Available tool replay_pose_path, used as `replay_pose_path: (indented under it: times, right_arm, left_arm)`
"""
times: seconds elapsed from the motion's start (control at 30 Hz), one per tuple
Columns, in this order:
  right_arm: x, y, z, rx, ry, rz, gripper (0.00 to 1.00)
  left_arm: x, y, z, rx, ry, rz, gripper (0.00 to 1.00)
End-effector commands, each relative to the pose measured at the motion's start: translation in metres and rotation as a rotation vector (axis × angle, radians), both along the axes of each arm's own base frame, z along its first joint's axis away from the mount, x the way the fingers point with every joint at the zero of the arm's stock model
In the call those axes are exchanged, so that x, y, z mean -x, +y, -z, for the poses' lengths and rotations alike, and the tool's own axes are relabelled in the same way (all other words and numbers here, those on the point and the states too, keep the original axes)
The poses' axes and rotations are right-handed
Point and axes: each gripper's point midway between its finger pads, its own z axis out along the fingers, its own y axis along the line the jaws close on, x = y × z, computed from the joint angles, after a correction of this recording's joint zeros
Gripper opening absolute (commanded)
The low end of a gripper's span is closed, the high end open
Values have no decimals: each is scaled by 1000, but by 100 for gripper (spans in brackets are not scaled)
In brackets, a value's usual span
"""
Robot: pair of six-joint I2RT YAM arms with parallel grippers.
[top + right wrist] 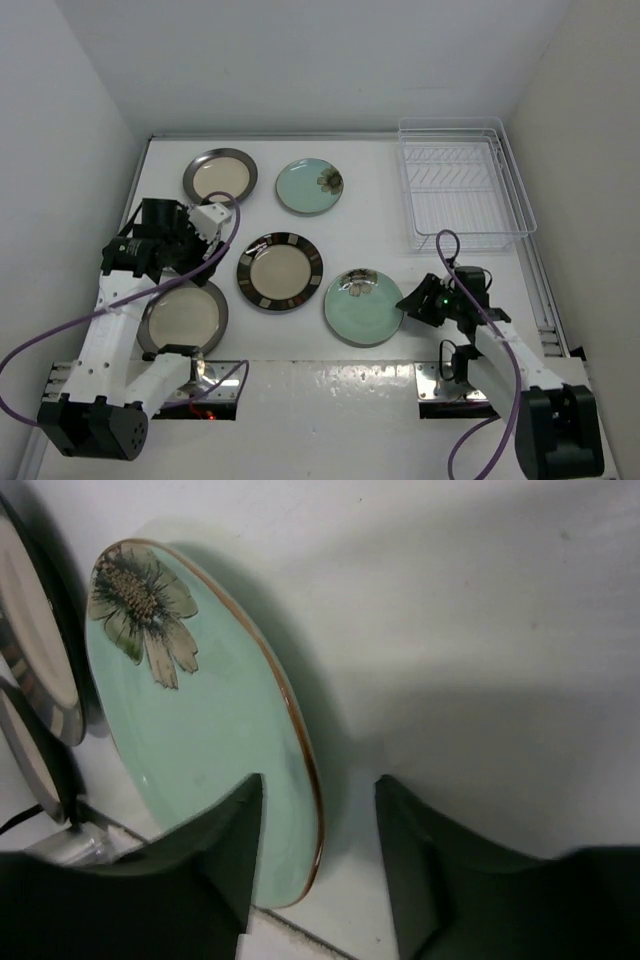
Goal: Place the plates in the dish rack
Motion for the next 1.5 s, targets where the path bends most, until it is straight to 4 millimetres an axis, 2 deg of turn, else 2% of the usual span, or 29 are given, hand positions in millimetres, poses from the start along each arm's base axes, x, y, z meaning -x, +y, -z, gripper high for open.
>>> replay_pose_path:
  times: [0.0,0.1,0.23,0.3,0.4,0.43,0.6,0.63,0.67,0.7,0.73,0.77,0.83,0.87,0.9,0.93,0.97,1.03,1.07,1.1,1.17,1.23,1.27,1.3,1.33,1.37,1.4,1.43,1.47]
  right_arm:
    - [5,-5,21,32,46,31,43]
    - [11,0,27,10,66,-2,32]
    - [14,5,31,-20,56,-18,29]
    - [6,8,27,-32,16,-28,25]
    - [9,9,32,-34,38,-36,12]
    - [9,9,32,-31,45,-42,2]
    - [-6,12,18,-16,2,-86,0]
    - [-28,16,-5,-16,-77,-103,0]
    - [-28,18,-10,3,-81,-125,0]
    - [-42,25,-31,13,-147,-157,0]
    - [-48,26,-38,62,-185,-188,0]
    - [-69,26,-75,100,-266,-177,0]
    - [-87,23,-111,172,-339,-168,0]
    - [-103,24,-143,181,-405,-150,0]
    - [-110,20,-156,211,-428,-128,0]
    - [-112,11,-157,269,-405,-116,0]
    - [-133,13,-204,275,-496,-98,0]
    - [-147,9,-229,325,-512,-100,0]
    - [-159,10,-252,347,-552,-105,0]
    - [-167,8,-251,375,-541,-116,0]
    - [-188,0,-297,425,-621,-94,0]
    - [-209,-5,-324,446,-667,-65,0]
    - [-219,-18,-363,478,-754,-30,0]
    - [-238,-22,-351,507,-720,-27,0]
    - [-247,-27,-360,526,-740,-8,0]
    - [-263,-41,-355,568,-721,22,0]
    - [-281,-55,-382,607,-767,81,0]
    - [-289,-69,-390,649,-791,108,0]
    - [-303,-76,-394,674,-799,132,0]
  left_arm:
    - [-2,-1,-11,29,-33,-21,85]
    - [-6,5,-17,22,-47,-46,85]
    - [-11,7,-22,30,-52,-59,85]
    - [-13,10,-23,30,-61,-68,85]
    - [-14,10,-21,23,-63,-60,85]
    - [-15,8,-19,31,-54,-54,85]
    - [-42,0,-30,43,-117,0,86]
    - [-47,-2,-31,54,-120,9,86]
    - [-55,-9,-27,56,-100,33,86]
    - [-60,-13,-33,76,-105,50,86]
    - [-66,-18,-33,83,-103,65,86]
    - [-74,-20,-28,98,-80,62,86]
    - [-83,-26,-30,111,-82,81,86]
    - [-84,-27,-27,118,-68,86,86]
    - [-90,-31,-26,112,-72,107,86]
    - [-93,-33,-24,115,-74,120,86]
    - [-95,-40,-24,116,-70,143,86]
    - [-103,-46,-21,111,-76,150,86]
    - [-102,-53,-21,112,-75,171,86]
    - [-106,-52,-17,110,-69,154,86]
    - [-109,-57,-17,117,-69,160,85]
    - [-110,-57,-12,122,-51,151,85]
    - [-112,-59,-12,129,-46,156,85]
    - [-114,-60,-6,128,-27,155,85]
    - [-113,-60,-6,139,-21,140,85]
    - [-116,-61,-5,144,-15,132,85]
    - [-120,-61,-8,145,-20,133,85]
    - [-120,-62,-3,151,-4,122,85]
    - [-125,-60,-12,144,-28,117,85]
